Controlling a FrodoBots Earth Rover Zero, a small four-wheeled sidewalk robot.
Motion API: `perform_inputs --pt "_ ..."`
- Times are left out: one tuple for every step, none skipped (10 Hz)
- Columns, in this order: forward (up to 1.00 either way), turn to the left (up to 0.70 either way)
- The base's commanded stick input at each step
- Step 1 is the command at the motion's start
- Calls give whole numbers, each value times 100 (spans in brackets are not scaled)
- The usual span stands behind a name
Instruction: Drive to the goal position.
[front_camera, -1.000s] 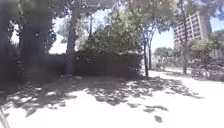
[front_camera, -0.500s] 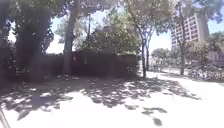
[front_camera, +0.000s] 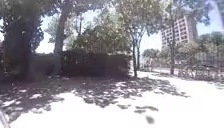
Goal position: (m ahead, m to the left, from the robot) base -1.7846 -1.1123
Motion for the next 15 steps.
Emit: perform_inputs --pt "0 -45" --pt "0 -45" --pt "0 -45" --pt "0 -45" --pt "0 -45" --pt "0 -45" --pt "0 -45" --pt "0 -45" --pt "0 -45" --pt "0 -45" --pt "0 -45" --pt "0 -45" --pt "0 -45" --pt "0 -45" --pt "0 -45"
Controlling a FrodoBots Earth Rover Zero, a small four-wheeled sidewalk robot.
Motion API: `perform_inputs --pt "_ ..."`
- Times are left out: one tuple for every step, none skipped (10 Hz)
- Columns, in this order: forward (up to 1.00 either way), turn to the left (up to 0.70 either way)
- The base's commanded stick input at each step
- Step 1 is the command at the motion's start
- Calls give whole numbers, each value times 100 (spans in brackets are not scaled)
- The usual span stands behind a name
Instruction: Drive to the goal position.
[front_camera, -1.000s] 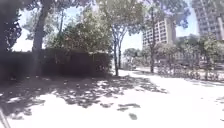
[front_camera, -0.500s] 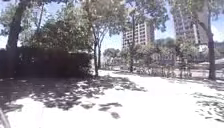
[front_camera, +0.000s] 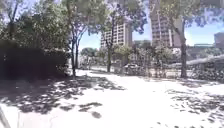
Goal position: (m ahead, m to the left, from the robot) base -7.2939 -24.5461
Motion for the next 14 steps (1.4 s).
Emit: perform_inputs --pt "0 -45" --pt "0 -45" --pt "0 -45" --pt "0 -45" --pt "0 -45" --pt "0 -45" --pt "0 -45" --pt "0 -45" --pt "0 -45" --pt "0 -45" --pt "0 -45" --pt "0 -45" --pt "0 -45" --pt "0 -45"
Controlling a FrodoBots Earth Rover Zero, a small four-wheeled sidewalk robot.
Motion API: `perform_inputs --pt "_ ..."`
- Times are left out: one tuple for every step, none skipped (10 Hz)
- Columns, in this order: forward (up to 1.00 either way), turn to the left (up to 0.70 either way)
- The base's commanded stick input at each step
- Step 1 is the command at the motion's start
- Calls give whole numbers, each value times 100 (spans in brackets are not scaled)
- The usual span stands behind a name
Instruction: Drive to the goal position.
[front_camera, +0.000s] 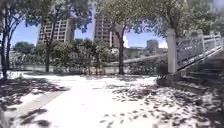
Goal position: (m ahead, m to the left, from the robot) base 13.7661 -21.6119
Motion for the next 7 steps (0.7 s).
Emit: perform_inputs --pt "0 -45" --pt "0 -45" --pt "0 -45" --pt "0 -45" --pt "0 -45" --pt "0 -45" --pt "0 -45"
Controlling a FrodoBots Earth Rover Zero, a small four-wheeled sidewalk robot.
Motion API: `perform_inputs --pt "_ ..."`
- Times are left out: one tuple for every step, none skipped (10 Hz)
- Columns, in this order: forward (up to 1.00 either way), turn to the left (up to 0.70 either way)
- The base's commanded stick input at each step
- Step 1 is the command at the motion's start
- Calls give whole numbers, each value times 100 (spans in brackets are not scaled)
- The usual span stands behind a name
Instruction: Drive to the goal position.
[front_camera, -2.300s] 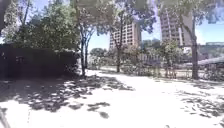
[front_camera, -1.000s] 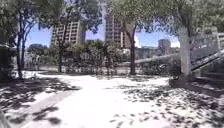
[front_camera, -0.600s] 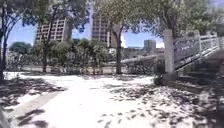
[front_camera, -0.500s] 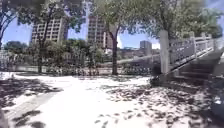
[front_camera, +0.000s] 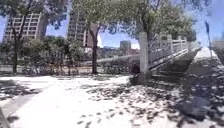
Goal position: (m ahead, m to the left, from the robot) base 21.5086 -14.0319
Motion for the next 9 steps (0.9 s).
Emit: perform_inputs --pt "0 -45" --pt "0 -45" --pt "0 -45" --pt "0 -45" --pt "0 -45" --pt "0 -45" --pt "0 -45" --pt "0 -45" --pt "0 -45"
